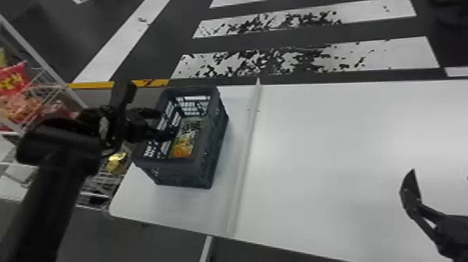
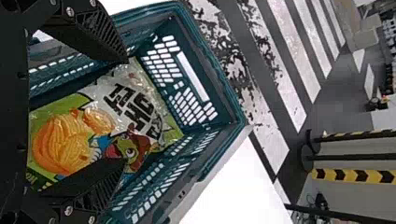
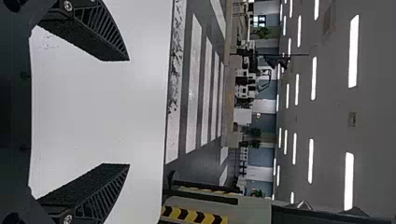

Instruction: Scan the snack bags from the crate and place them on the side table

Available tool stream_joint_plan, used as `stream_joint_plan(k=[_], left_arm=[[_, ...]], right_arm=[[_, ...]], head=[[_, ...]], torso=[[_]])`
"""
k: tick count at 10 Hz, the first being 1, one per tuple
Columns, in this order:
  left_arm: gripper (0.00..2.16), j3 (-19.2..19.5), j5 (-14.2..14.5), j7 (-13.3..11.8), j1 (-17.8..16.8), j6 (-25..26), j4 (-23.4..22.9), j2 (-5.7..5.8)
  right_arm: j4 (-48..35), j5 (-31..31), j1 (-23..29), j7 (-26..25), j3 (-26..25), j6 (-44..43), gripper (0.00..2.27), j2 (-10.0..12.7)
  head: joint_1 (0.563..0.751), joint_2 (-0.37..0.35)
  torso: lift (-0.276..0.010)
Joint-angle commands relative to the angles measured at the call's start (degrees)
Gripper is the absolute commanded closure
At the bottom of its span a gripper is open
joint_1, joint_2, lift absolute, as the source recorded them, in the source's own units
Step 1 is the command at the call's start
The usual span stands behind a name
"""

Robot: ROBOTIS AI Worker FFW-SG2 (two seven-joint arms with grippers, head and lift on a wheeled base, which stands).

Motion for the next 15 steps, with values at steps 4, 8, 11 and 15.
stream_joint_plan(k=[4,8,11,15], left_arm=[[0.14,-14.75,-5.63,-1.51,-13.93,-2.29,14.21,-1.99],[0.14,-20.99,-10.03,-2.83,-18.85,-5.46,23.09,-4.45],[0.12,-24.07,-13.72,-3.89,-20.26,-5.98,25.99,-5.15],[0.0,-25.56,-16.27,-4.24,-21.31,-6.51,28.98,-5.77]], right_arm=[[0.0,0.06,-0.48,0.09,0.48,1.88,0.07,-0.5],[0.97,-0.03,-1.27,0.17,0.83,2.41,0.07,-0.59],[1.49,-0.12,-1.71,0.26,0.83,2.41,0.07,-0.85],[3.08,-0.47,-2.77,0.44,1.27,2.41,0.07,-0.94]], head=[[0.695,0.287],[0.695,0.254],[0.695,0.248],[0.695,0.256]], torso=[[-0.081],[-0.081],[-0.081],[-0.081]])
